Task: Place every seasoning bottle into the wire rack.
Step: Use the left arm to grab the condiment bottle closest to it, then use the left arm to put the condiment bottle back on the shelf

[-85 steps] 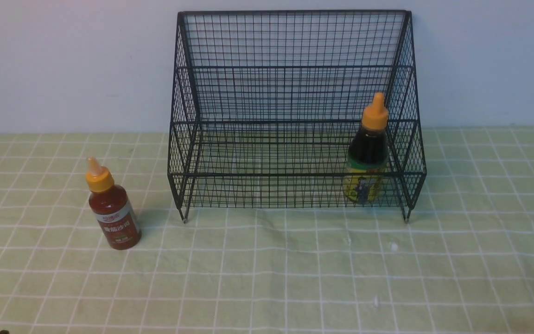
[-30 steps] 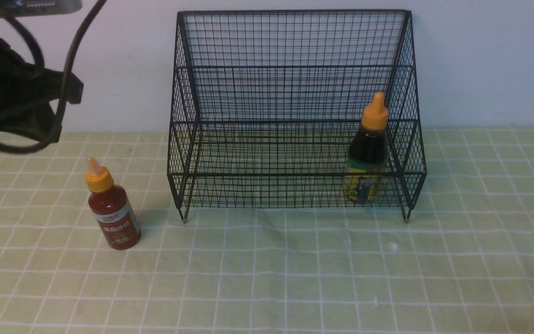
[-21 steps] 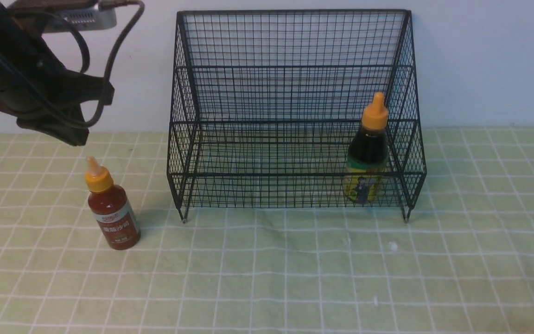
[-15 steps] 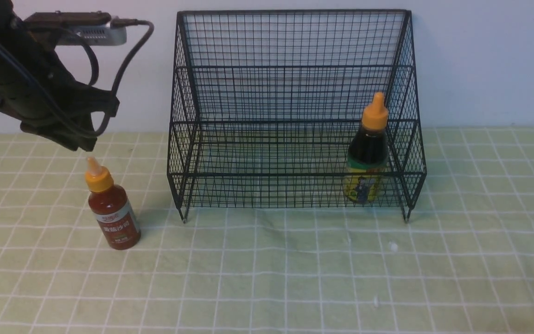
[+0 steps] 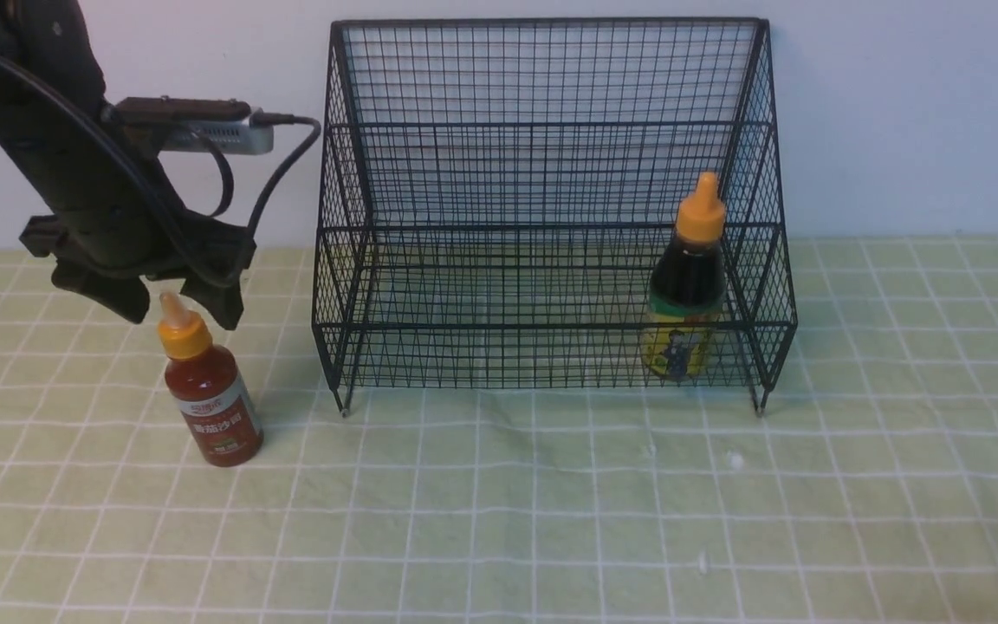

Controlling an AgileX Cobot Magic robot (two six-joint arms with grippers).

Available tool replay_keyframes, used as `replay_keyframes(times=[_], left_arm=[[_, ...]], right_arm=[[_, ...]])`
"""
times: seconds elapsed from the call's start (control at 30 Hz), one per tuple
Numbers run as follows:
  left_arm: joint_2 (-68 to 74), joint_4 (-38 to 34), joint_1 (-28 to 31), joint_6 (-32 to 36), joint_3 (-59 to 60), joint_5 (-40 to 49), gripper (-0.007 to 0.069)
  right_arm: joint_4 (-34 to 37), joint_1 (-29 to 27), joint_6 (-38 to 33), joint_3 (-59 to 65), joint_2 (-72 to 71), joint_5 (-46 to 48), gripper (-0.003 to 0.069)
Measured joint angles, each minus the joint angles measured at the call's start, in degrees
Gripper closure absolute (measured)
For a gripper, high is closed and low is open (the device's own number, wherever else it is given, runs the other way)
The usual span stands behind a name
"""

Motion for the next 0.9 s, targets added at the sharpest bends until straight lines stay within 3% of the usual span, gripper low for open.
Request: replay_keyframes(times=[0.23,0.37,0.7,0.9], left_arm=[[2.71,1.42,0.00,-0.18,0.00,-0.05,0.0175],[2.83,1.14,0.00,-0.30,0.00,0.45,0.0336],[1.78,1.72,0.00,-0.30,-6.28,4.78,0.0337],[-5.15,0.94,-3.87,-0.36,-14.80,4.90,0.0337]], right_arm=[[0.00,0.00,0.00,0.00,0.00,0.00,0.0671],[0.00,0.00,0.00,0.00,0.00,0.00,0.0671],[0.00,0.00,0.00,0.00,0.00,0.00,0.0671],[0.00,0.00,0.00,0.00,0.00,0.00,0.0671]])
